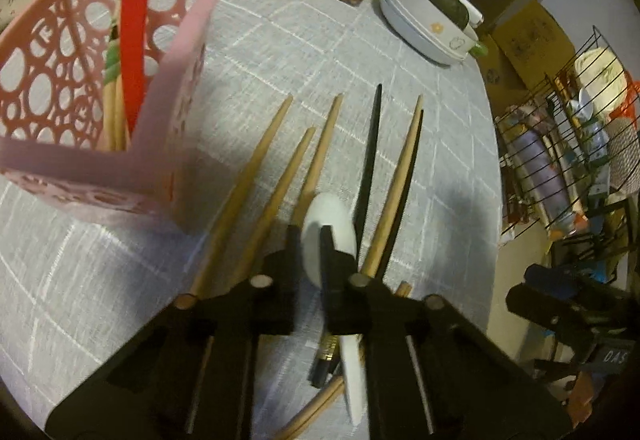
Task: Organize utensils
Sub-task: 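Grasp the white plastic spoon by its handle with the left tool, then lift the white spoon into the pink basket with the left tool while the right tool grasps a wooden chopstick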
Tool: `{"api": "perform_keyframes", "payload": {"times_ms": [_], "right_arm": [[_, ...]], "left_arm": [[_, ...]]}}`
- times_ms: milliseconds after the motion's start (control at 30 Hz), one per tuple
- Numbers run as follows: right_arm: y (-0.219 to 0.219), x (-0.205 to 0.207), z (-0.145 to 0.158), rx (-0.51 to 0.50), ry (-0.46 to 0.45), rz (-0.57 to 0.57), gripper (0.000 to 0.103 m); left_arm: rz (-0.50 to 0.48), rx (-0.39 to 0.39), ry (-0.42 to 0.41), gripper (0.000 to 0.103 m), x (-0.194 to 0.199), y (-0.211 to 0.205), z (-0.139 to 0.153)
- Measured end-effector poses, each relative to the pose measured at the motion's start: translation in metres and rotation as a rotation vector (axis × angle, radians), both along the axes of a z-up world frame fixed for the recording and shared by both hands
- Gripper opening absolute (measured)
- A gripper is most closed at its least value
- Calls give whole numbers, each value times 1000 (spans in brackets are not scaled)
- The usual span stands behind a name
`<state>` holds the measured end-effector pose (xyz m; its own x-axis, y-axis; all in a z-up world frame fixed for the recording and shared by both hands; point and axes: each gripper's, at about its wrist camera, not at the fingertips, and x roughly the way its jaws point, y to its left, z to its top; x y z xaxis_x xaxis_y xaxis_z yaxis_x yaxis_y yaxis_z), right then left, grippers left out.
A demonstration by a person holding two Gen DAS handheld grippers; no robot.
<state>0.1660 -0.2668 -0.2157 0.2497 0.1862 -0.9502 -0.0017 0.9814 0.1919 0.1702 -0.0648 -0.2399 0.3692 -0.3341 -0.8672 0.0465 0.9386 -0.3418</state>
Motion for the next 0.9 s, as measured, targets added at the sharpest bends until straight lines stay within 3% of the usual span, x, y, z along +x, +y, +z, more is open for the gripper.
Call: {"api": "perform_keyframes", "payload": {"times_ms": [400,533,733,900], "right_arm": [[2,7,-10,42,51,-43,71],[8,7,-8,44,46,-36,71],[20,9,-22,99,109,-25,71],[29,13,-41,119,167,-39,69]], "left_arm": [[-34,34,-87,2,-10,7,33],[-35,40,-178,1,-22,9,61],[-80,122,-373,2,-52,15,114],[-69,132,-397,1,-56,32,123]]}}
